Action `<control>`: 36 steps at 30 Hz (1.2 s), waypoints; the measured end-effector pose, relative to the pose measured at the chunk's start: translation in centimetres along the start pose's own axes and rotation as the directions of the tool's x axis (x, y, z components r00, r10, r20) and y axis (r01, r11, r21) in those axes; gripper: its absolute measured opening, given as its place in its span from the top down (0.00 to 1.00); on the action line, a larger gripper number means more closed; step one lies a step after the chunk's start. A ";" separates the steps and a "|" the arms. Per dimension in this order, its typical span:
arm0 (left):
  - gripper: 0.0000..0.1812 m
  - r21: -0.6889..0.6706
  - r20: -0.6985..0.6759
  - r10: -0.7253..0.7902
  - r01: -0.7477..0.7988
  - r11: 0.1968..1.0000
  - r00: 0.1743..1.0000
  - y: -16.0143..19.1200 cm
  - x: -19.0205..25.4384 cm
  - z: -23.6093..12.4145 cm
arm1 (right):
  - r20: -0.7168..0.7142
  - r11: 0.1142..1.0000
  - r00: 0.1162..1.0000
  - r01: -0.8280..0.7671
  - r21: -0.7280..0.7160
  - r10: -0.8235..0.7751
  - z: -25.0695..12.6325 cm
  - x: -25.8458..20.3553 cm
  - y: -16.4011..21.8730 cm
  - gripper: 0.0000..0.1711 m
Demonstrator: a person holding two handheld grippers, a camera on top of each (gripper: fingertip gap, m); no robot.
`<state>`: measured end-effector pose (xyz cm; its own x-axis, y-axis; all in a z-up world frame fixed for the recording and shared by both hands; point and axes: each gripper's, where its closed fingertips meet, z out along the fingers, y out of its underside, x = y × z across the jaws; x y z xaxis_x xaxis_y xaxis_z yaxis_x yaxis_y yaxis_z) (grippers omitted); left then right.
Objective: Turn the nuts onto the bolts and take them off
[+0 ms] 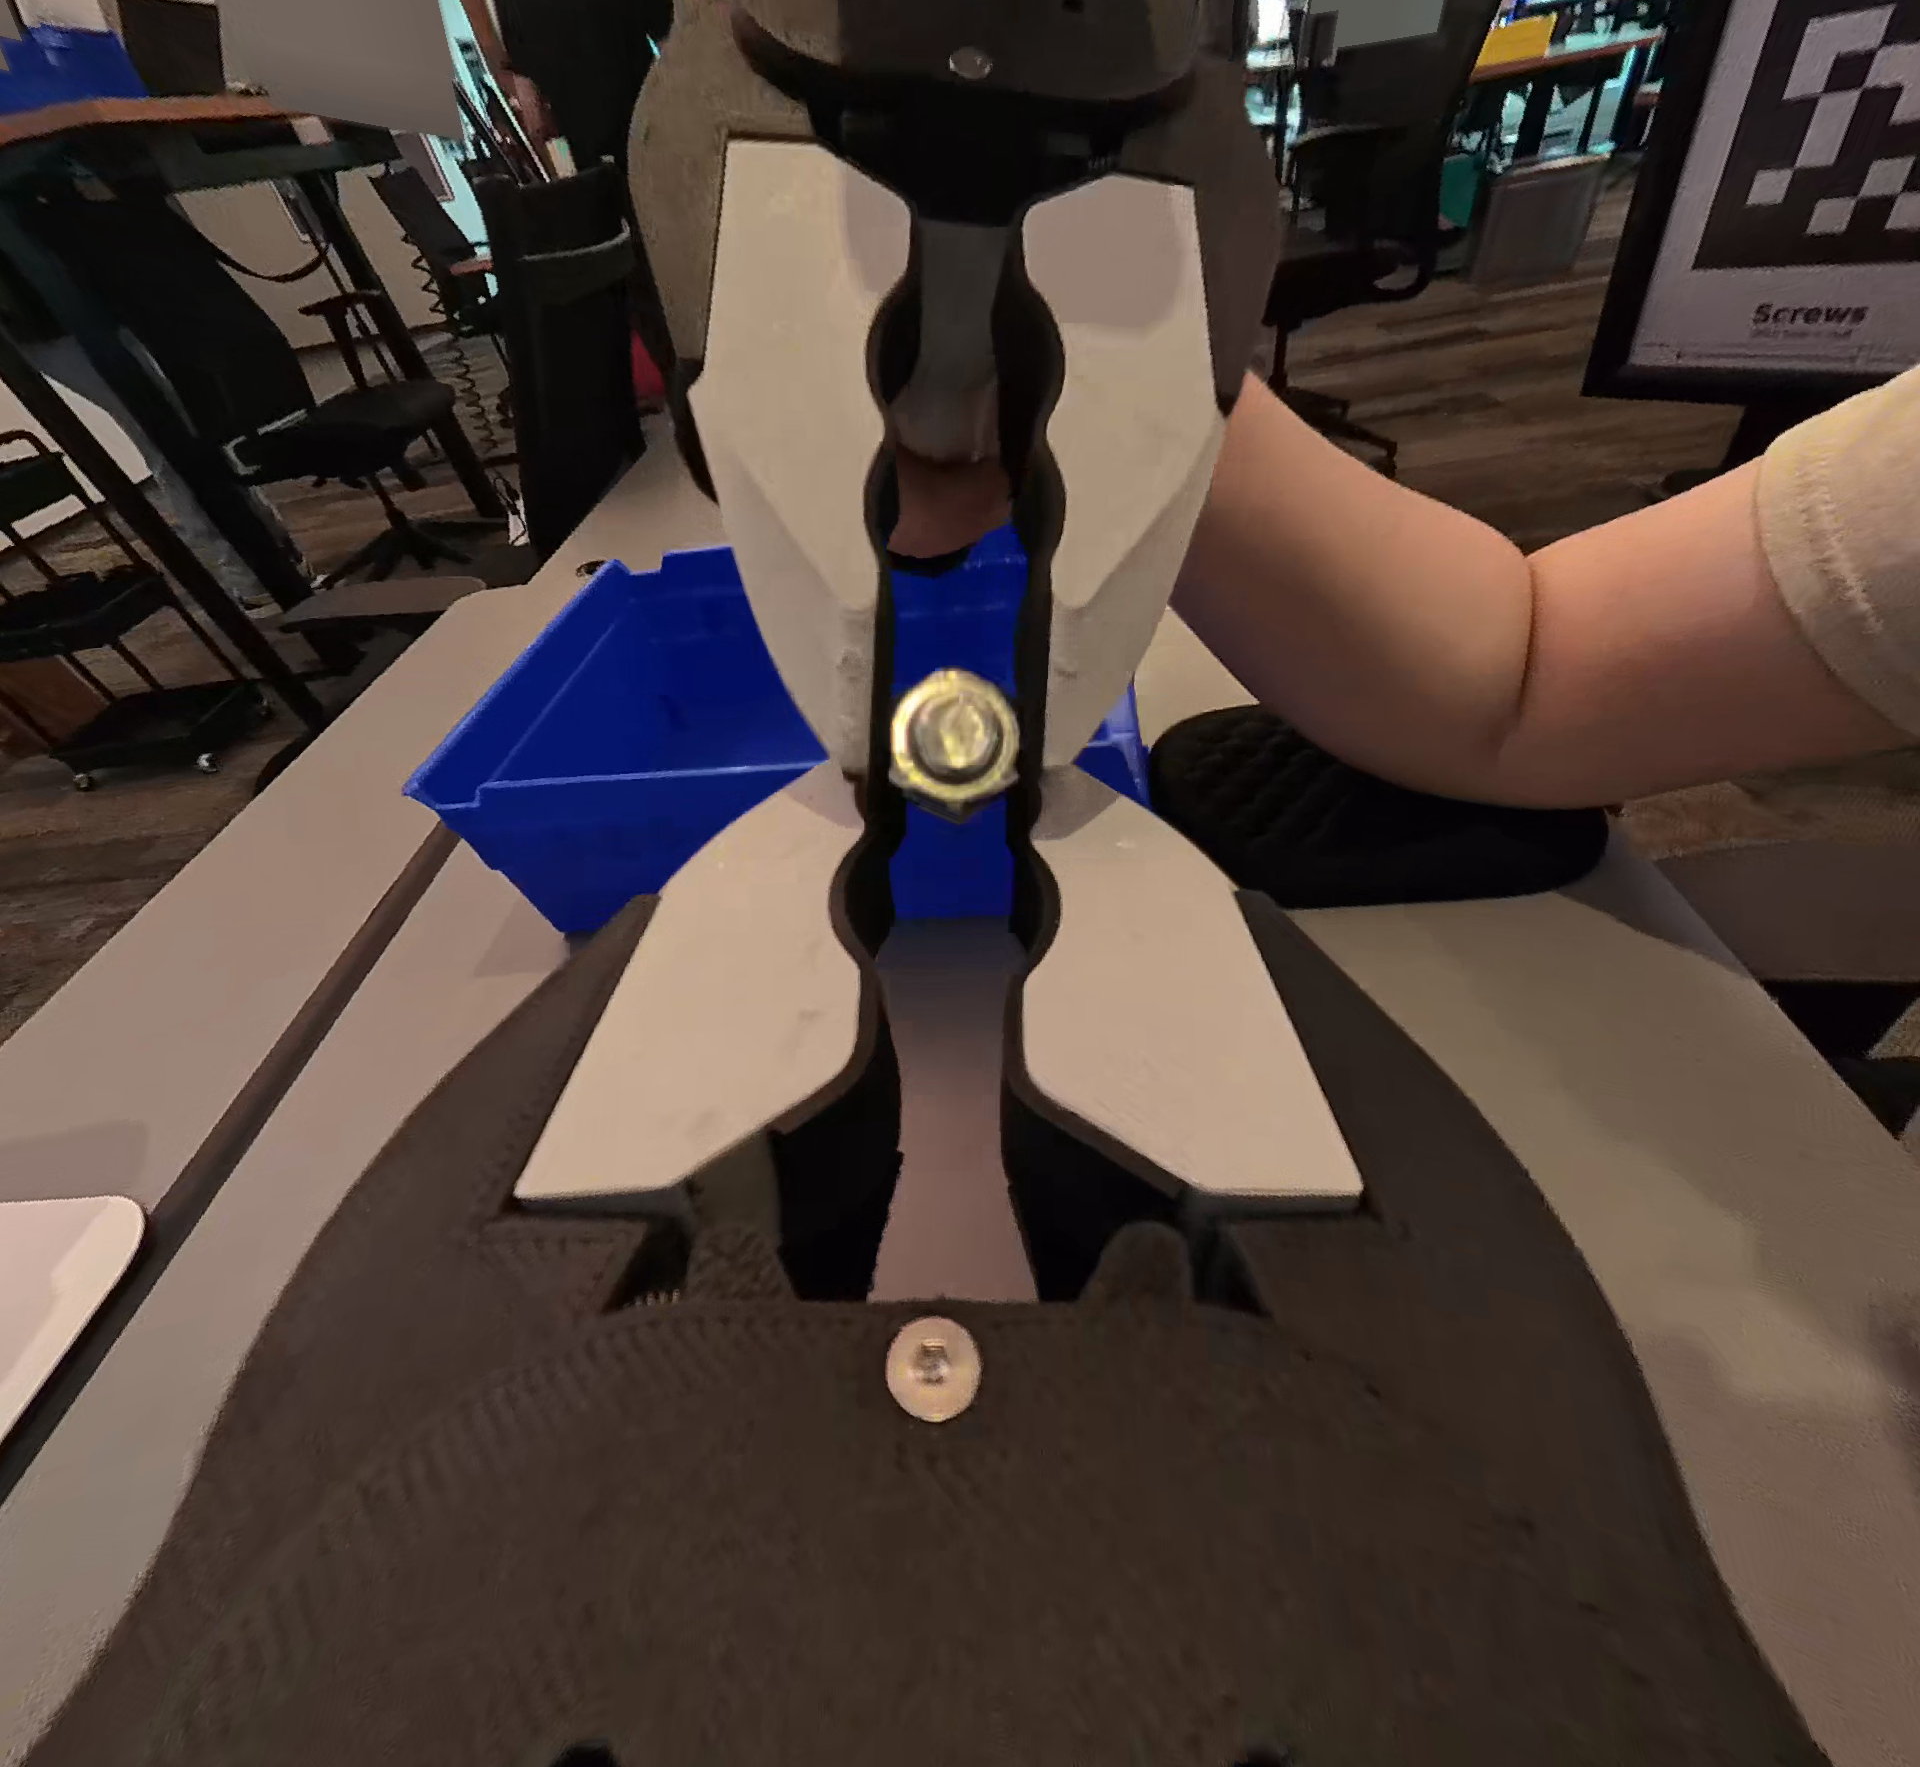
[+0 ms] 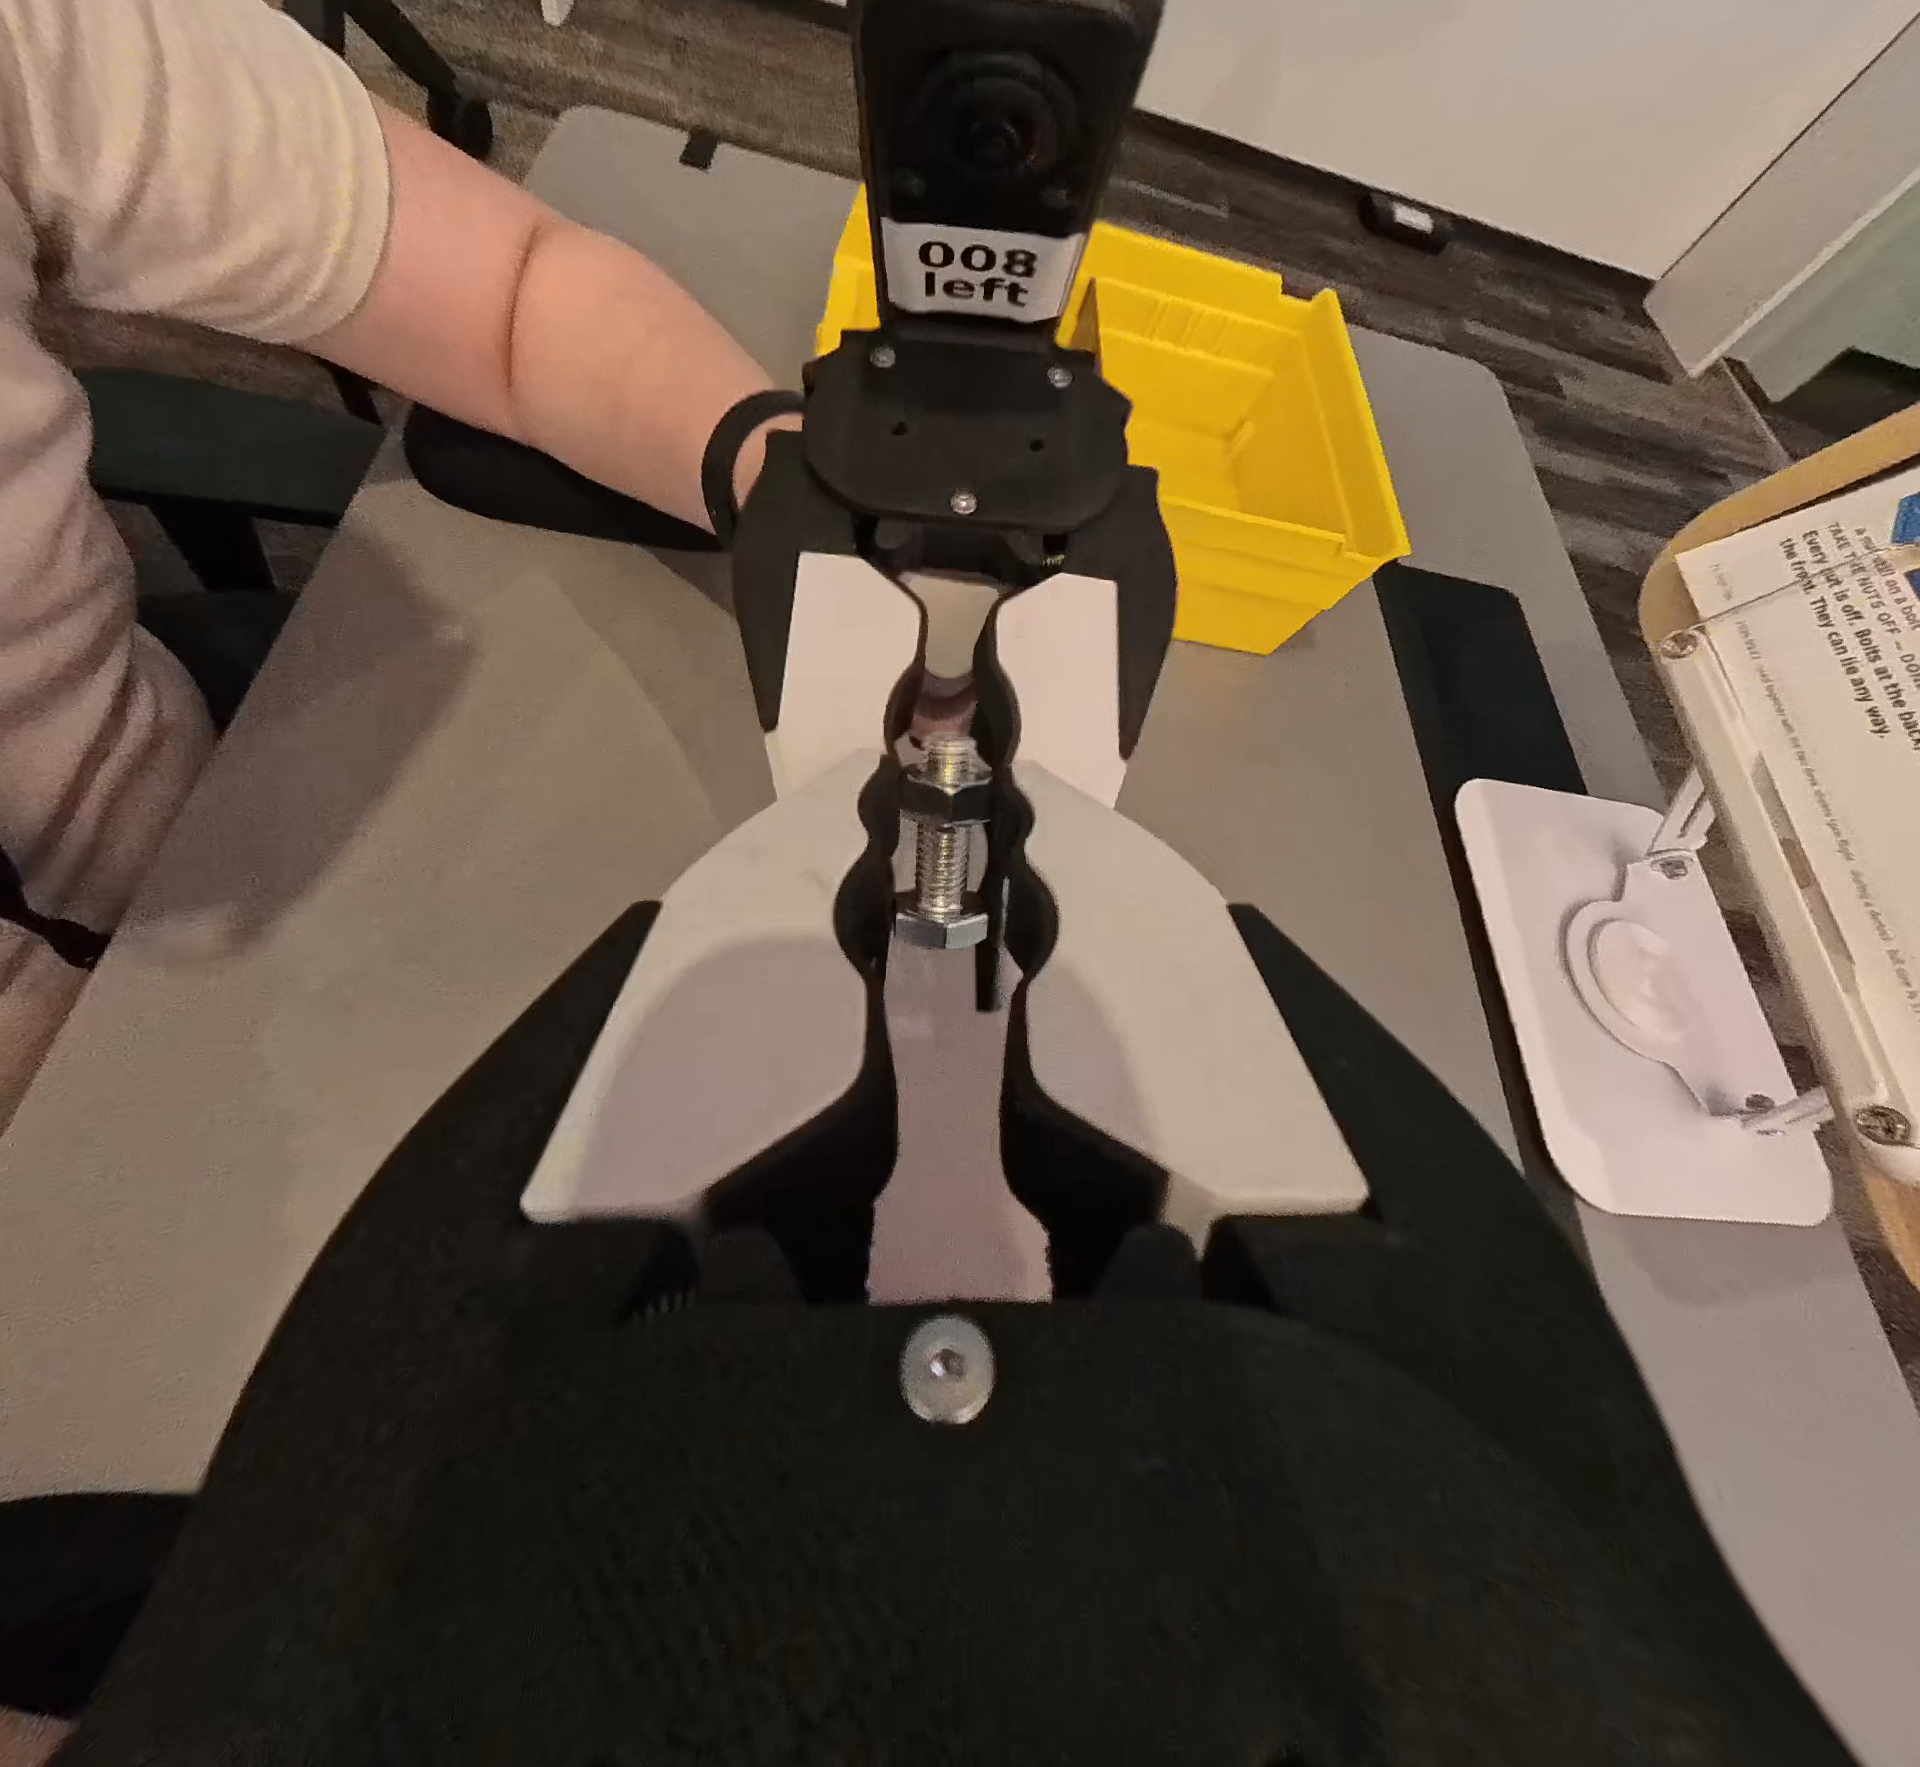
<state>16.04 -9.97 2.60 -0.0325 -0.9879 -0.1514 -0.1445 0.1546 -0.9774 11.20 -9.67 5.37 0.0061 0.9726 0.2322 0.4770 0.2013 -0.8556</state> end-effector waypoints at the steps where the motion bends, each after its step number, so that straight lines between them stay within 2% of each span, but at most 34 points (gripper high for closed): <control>1: 0.89 0.009 0.012 -0.012 0.012 1.000 1.000 -0.2 -0.2 -0.2 | -0.002 0.999 1.000 -0.022 0.029 0.022 -0.4 0.3 -0.3 0.90; 3: 0.71 0.016 0.055 -0.056 0.055 0.998 0.997 -0.5 -1.1 -0.4 | -0.038 0.993 0.996 -0.079 0.084 0.083 -1.9 1.5 -0.6 0.89; 4: 0.67 0.013 0.068 -0.079 0.078 0.997 0.995 -0.5 -1.4 -0.5 | -0.073 0.989 0.990 -0.116 0.096 0.123 -3.0 2.3 -0.5 0.89; 6: 0.66 0.022 0.080 -0.120 0.119 0.993 0.989 -0.7 -2.0 -0.8 | -0.215 0.973 0.948 -0.226 0.053 0.232 -6.0 4.7 1.7 0.89; 8: 0.68 0.030 0.100 -0.156 0.153 0.988 0.983 -0.9 -2.6 -1.2 | -0.454 0.903 0.817 -0.426 -0.057 0.356 -9.8 7.6 7.1 0.89; 10: 0.69 0.030 0.103 -0.168 0.166 0.986 0.980 -0.9 -2.8 -1.3 | -0.638 0.729 0.614 -0.674 -0.116 0.466 -13.5 8.9 14.1 0.89; 12: 0.70 0.024 0.107 -0.165 0.163 0.986 0.980 -0.8 -2.8 -1.4 | -0.678 0.493 0.443 -0.860 -0.134 0.587 -14.7 7.9 20.1 0.89; 13: 0.70 0.014 0.112 -0.162 0.161 0.987 0.980 -0.7 -2.9 -1.4 | -0.656 0.403 0.393 -0.903 -0.146 0.644 -14.3 7.2 22.2 0.89; 17: 0.71 -0.008 0.111 -0.152 0.153 0.988 0.982 -0.4 -2.7 -1.2 | -0.600 0.175 0.270 -0.961 -0.213 0.753 -12.4 5.3 27.3 0.90; 21: 0.72 -0.020 0.113 -0.154 0.157 0.987 0.982 -0.2 -2.8 -1.2 | -0.601 0.050 0.228 -0.954 -0.297 0.766 -11.2 3.4 29.8 0.89; 25: 0.72 -0.019 0.107 -0.166 0.169 0.985 0.980 -0.1 -2.9 -1.3 | -0.606 0.024 0.223 -0.947 -0.319 0.764 -10.9 3.1 30.9 0.89; 28: 0.72 -0.018 0.109 -0.163 0.166 0.986 0.981 -0.3 -2.9 -1.4 | -0.628 0.051 0.287 -0.929 -0.366 0.723 -11.6 3.0 31.4 0.88; 31: 0.72 -0.010 0.114 -0.158 0.160 0.987 0.981 -0.9 -2.9 -1.8 | -0.604 0.088 0.287 -0.937 -0.337 0.744 -12.0 3.5 29.9 0.88; 33: 0.71 0.002 0.119 -0.154 0.155 0.988 0.981 -1.9 -3.0 -2.4 | -0.603 0.147 0.293 -0.948 -0.281 0.742 -13.0 4.3 28.0 0.86; 36: 0.70 0.038 0.160 -0.129 0.125 0.991 0.979 -4.6 -3.2 -4.5 | -0.618 0.345 0.360 -0.927 -0.149 0.699 -15.1 6.6 23.4 0.85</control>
<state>12.36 -7.46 8.25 0.1455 -0.9883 -0.0456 -0.1099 0.0296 -0.9935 35.67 -0.35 -6.10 0.8785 0.4193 -0.2288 0.2903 -0.8490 -0.4415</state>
